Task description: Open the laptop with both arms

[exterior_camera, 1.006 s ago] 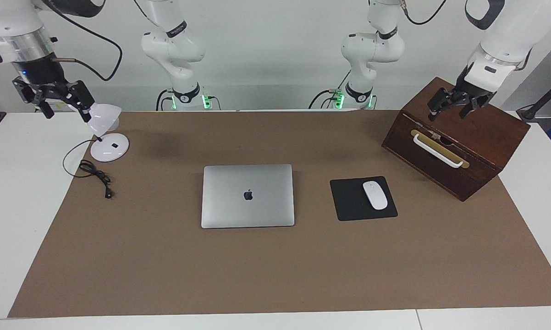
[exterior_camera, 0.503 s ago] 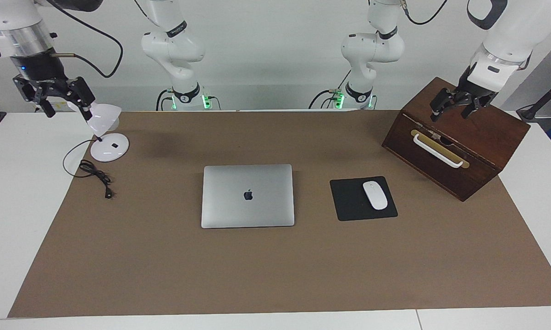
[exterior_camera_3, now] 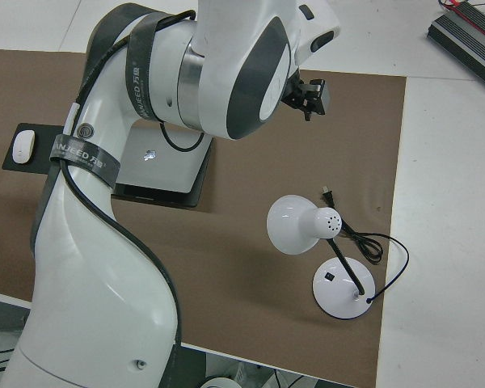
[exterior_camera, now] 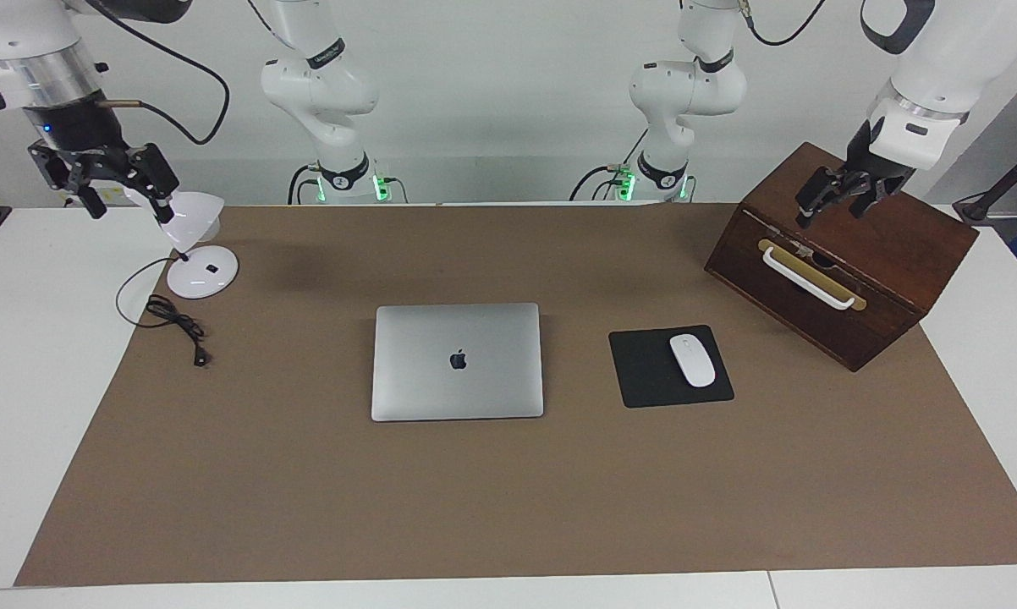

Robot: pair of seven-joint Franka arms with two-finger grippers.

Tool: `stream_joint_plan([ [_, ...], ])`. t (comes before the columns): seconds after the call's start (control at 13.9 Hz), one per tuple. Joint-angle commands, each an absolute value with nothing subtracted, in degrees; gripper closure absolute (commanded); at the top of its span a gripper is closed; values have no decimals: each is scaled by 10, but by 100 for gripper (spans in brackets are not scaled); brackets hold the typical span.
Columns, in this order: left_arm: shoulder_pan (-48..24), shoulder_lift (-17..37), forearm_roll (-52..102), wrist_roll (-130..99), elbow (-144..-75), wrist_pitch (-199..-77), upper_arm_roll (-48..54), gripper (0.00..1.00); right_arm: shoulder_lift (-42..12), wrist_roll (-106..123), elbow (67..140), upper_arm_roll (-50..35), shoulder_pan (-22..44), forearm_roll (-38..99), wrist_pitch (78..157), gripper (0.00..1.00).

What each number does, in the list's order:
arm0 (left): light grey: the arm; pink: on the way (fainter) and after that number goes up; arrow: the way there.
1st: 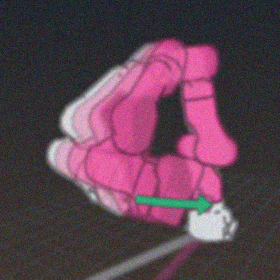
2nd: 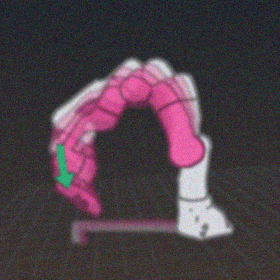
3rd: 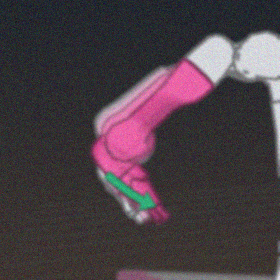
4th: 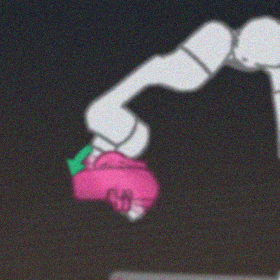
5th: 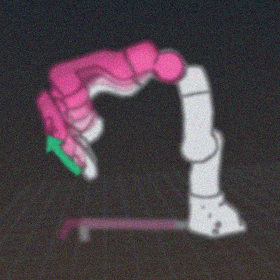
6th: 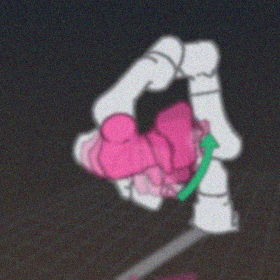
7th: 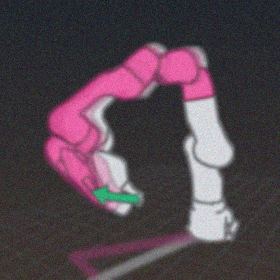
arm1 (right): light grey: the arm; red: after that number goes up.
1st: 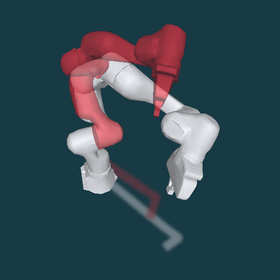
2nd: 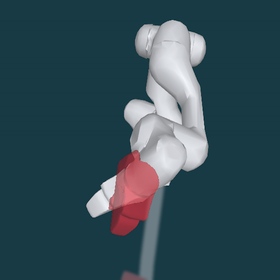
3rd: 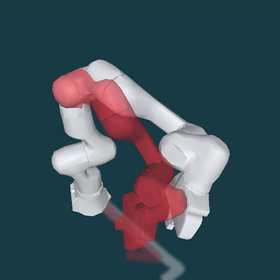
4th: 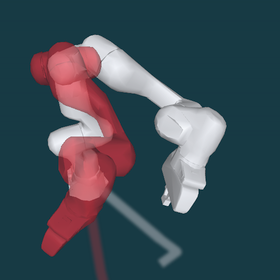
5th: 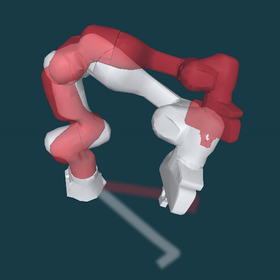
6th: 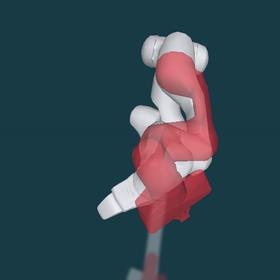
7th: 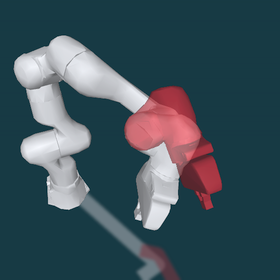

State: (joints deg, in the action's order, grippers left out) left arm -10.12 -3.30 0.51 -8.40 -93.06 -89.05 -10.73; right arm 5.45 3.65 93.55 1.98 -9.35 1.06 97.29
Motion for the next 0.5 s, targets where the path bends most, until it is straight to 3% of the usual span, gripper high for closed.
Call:
stream_joint_plan([
  [0.0, -100, -28, 4, -91, -923, -916, -103, 0, 62, 45, 950, 18, -96, 20, 980, 0],
  [0.22, -104, -29, 4, -98, -929, -934, -102, 0, 63, 55, 953, 18, -95, 20, 975, 0],
  [0.29, -104, -29, 5, -98, -931, -934, -102, 11, 64, 66, 957, 18, -96, 21, 975, 0],
  [0.36, -103, -30, 5, -97, -931, -929, -102, 42, 64, 69, 958, 18, -96, 21, 975, 0],
  [0.43, -102, -31, 5, -96, -932, -925, -102, 81, 64, 71, 959, 18, -96, 21, 975, 0],
])
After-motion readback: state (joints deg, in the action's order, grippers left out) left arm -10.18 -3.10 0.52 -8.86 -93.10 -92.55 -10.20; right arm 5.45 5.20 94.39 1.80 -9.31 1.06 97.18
